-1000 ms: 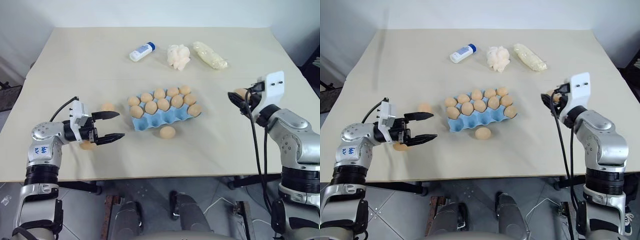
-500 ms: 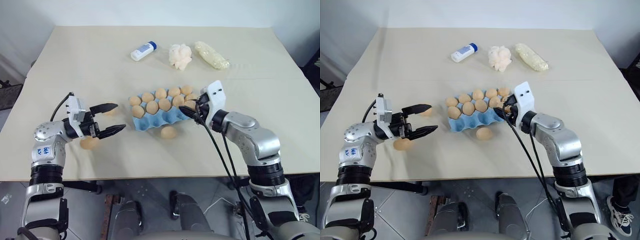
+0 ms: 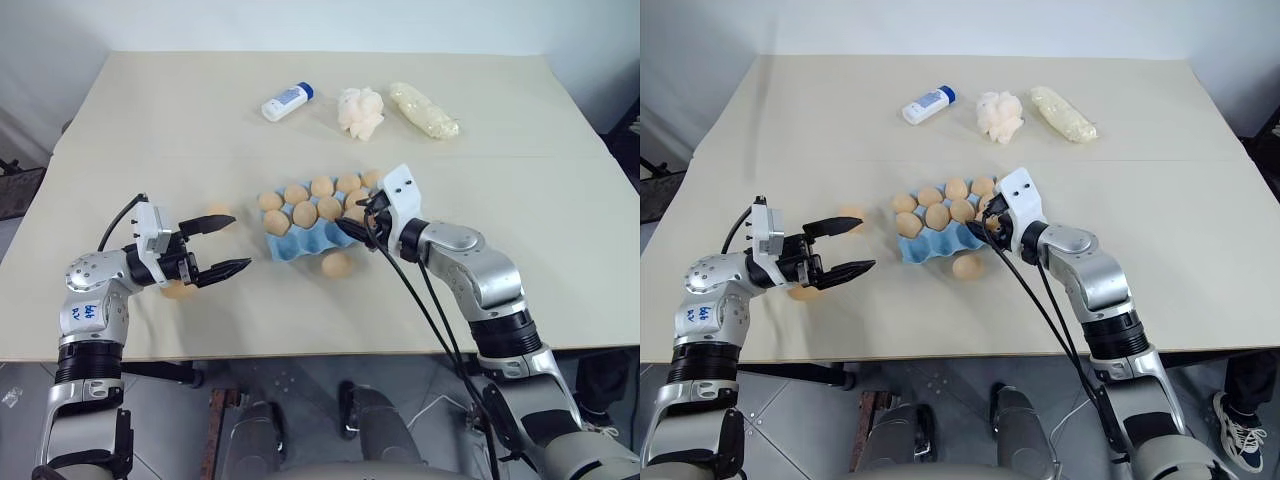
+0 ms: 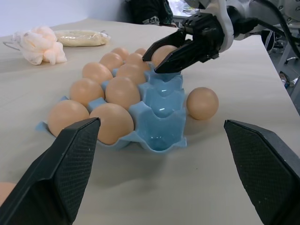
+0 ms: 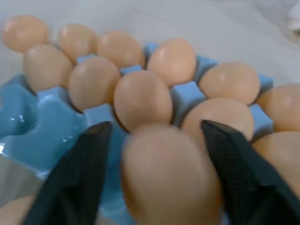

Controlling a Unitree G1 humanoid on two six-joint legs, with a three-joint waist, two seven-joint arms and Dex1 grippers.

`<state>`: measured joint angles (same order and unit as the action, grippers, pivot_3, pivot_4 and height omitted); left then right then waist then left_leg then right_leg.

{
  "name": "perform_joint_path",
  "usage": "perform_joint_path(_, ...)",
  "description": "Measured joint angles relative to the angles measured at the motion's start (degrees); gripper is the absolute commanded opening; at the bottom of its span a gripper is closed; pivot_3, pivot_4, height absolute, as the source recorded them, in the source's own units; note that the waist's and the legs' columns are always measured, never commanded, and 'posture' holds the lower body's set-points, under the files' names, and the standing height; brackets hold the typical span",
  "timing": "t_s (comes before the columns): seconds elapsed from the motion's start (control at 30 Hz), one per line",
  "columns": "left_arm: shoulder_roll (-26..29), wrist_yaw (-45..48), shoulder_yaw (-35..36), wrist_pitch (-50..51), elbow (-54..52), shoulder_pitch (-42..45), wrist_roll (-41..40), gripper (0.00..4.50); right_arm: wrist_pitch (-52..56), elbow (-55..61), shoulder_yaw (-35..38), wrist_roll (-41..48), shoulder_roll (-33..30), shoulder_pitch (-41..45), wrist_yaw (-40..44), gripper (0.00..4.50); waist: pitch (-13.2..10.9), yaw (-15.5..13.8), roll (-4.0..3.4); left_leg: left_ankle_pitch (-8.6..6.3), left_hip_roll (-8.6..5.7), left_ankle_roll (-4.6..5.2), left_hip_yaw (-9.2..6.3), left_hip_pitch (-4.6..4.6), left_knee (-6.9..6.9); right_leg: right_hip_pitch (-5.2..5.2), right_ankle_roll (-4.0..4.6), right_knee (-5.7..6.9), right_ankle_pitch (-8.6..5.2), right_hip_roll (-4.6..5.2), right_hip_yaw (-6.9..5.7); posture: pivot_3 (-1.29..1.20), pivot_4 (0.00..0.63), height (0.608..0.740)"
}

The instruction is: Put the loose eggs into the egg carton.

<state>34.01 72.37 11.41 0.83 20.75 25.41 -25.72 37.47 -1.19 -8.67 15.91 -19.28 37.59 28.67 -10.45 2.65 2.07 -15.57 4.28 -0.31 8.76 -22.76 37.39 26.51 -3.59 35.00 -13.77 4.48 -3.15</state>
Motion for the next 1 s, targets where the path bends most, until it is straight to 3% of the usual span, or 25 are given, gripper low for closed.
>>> perform_joint_path(0.03, 0.0, -0.01, 0.0, 0.0, 0.0, 0.0, -0.12, 4.5, -0.02, -0.16, 0.13, -0.19, -0.03, 0.26, 0.06, 4.47, 0.0, 0.05, 0.0, 0.0, 0.0, 0.0, 0.0, 0.0, 0.0, 0.0, 0.0, 0.0, 0.0, 0.0, 0.0, 0.0, 0.15, 0.74)
perform_joint_path(0.27, 0.07, 0.32, 0.0, -0.02, 0.07, 0.04, -0.94, 4.5, 2.07, 3.52, 0.8, 0.19, -1.46, 0.26, 0.87, 4.47, -0.01, 0.2, -0.01, -0.01, 0.02, -0.01, -0.03, -0.02, -0.01, 0.02, 0.0, -0.01, 0.0, 0.0, -0.01, 0.0, 0.15, 0.74)
perform_joint_path(0.43, 1.04, 1.33, 0.33, 0.02, 0.37, 0.12, -1.12, 4.5, 8.23, 12.58, 5.03, 4.66, -6.24, -1.69, 3.56, 4.47, -0.01, -0.04, -0.01, -0.01, 0.04, -0.02, -0.13, -0.19, -0.01, 0.07, 0.0, -0.11, 0.0, 0.01, -0.16, 0.0, 0.15, 0.74)
perform_joint_path(0.73, 2.76, 7.84, 1.22, -0.12, 3.49, -0.31, -2.3, 4.5, 21.19, 28.48, 16.96, 20.4, -22.57, -18.98, 14.93, 4.47, -0.01, -1.28, -0.01, -0.05, 0.04, -0.01, -0.33, -0.33, 0.01, 0.03, 0.03, -0.31, -0.02, 0.01, -0.41, 0.0, 0.15, 0.74)
perform_joint_path(0.87, 4.5, 11.47, 1.24, -1.13, 6.63, -1.31, -2.12, 4.5, 19.25, 32.2, 20.45, 22.61, -27.89, -29.47, 21.09, 4.47, 0.0, -1.13, 0.01, -0.05, 0.04, -0.01, -0.35, -0.32, 0.06, -0.03, 0.03, -0.36, -0.02, -0.01, -0.44, 0.0, 0.15, 0.74)
perform_joint_path(1.0, 4.75, 13.16, 1.09, -1.56, 7.2, -1.26, -2.06, 4.5, 13.53, 32.53, 20.47, 22.4, -28.07, -31.83, 23.17, 4.47, -0.01, -0.89, 0.0, -0.02, 0.09, 0.02, -0.32, -0.31, 0.24, -0.06, 0.06, -0.36, 0.01, -0.04, -0.4, 0.0, 0.15, 0.74)
